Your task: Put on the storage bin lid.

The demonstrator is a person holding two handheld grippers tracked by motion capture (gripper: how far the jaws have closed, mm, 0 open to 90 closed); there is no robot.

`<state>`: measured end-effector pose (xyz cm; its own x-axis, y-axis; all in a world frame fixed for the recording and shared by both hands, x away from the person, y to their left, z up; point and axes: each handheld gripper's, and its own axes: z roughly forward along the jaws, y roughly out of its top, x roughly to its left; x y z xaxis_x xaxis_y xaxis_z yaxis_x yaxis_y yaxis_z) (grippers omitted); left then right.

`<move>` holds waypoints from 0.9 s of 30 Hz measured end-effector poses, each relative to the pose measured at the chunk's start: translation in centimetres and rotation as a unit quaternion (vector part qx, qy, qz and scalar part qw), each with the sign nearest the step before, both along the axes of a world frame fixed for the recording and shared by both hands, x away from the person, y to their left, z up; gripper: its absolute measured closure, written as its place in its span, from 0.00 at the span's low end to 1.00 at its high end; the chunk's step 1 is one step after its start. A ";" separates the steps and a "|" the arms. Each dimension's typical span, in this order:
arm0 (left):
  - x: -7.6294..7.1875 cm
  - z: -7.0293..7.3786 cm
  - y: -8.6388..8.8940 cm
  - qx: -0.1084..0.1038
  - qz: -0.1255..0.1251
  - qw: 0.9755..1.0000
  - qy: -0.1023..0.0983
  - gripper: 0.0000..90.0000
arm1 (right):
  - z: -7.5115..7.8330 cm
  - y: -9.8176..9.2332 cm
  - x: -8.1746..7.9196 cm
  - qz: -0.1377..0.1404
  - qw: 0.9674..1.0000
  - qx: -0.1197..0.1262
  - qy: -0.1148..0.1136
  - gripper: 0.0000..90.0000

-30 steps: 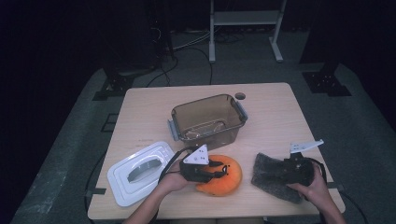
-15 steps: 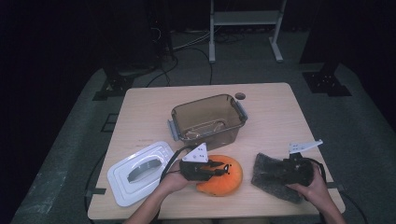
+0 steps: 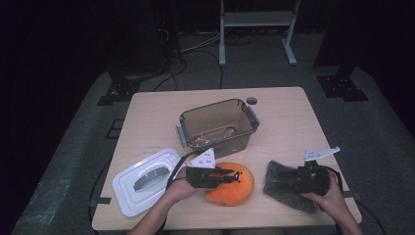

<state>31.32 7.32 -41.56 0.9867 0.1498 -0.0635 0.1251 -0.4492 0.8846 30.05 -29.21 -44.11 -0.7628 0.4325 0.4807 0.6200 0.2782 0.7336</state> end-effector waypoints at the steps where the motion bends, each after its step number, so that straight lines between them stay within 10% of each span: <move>1: 0.0 0.0 0.0 0.001 -0.001 1.000 -0.002 0.87 | 0.0 0.0 0.0 -0.001 1.000 0.000 -0.001 0.39; 27: 0.5 2.8 1.6 -0.019 0.001 1.000 0.002 0.87 | -0.2 -0.5 0.2 -0.008 1.000 0.004 0.003 0.39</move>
